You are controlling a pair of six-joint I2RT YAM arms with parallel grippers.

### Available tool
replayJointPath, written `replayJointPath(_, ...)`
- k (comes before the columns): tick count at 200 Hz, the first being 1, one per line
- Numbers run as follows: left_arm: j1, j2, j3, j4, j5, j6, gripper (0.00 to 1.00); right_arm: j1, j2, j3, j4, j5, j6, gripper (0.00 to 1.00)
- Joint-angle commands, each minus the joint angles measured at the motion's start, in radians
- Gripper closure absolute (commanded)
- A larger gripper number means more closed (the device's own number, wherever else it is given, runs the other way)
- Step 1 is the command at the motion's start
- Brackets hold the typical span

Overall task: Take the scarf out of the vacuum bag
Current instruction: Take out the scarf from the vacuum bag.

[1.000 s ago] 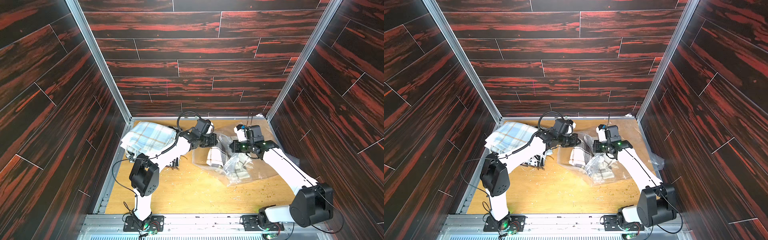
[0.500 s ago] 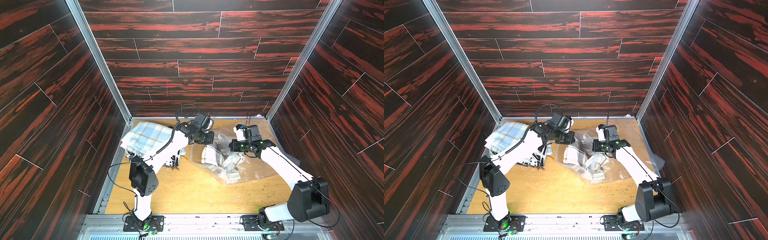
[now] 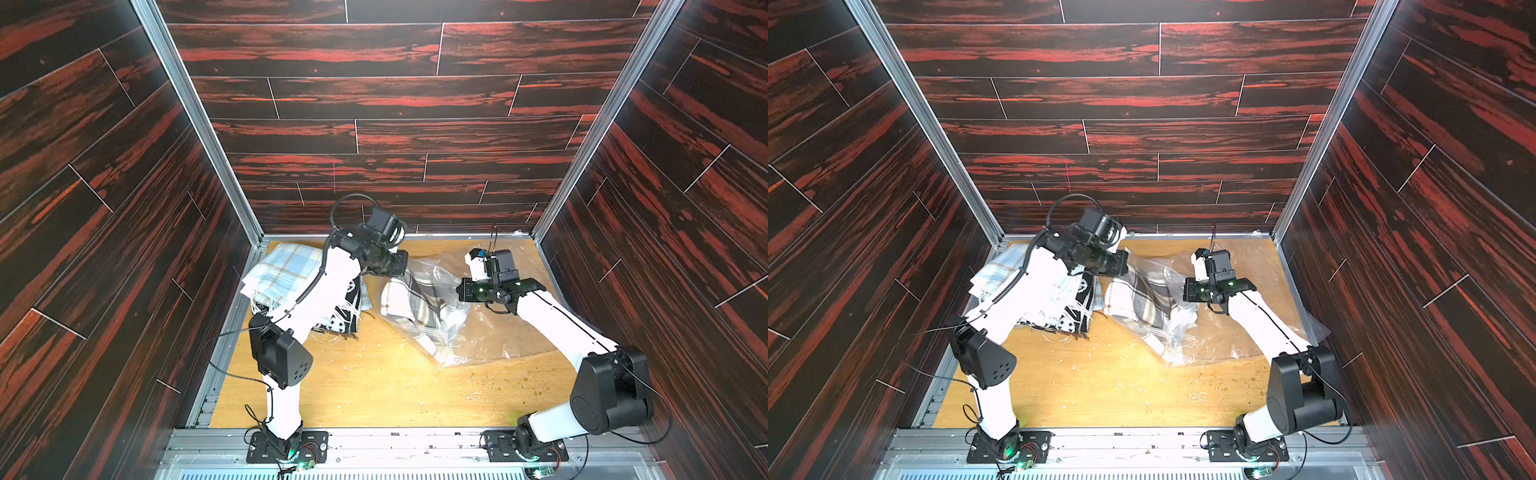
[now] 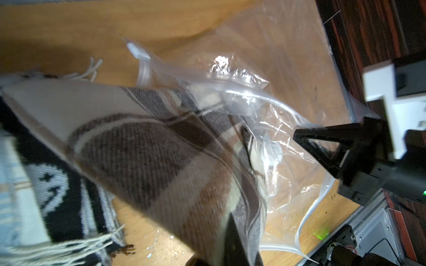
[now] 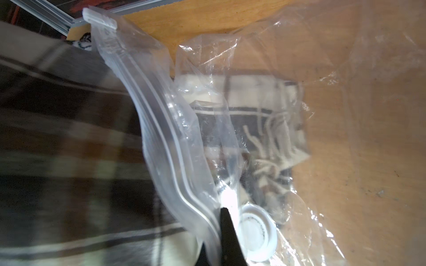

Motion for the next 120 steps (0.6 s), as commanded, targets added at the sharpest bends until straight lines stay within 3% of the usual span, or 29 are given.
replayJointPath(1, 0.021, -0.058, 0.083, -0.074, -0.013, 0.04, 1.0, -0.004, 0.018, 0.007, -0.006, 0.015, 0.002, 1.0)
replayJointPath(57, 0.039, -0.023, 0.205, -0.117, 0.005, 0.045, 1.0, 0.006, 0.043, 0.023, -0.013, 0.057, -0.009, 1.0)
replayJointPath(120, 0.041, 0.086, 0.473, -0.236, 0.02, 0.051, 1.0, 0.026, 0.085, 0.05, -0.046, 0.166, -0.032, 1.0)
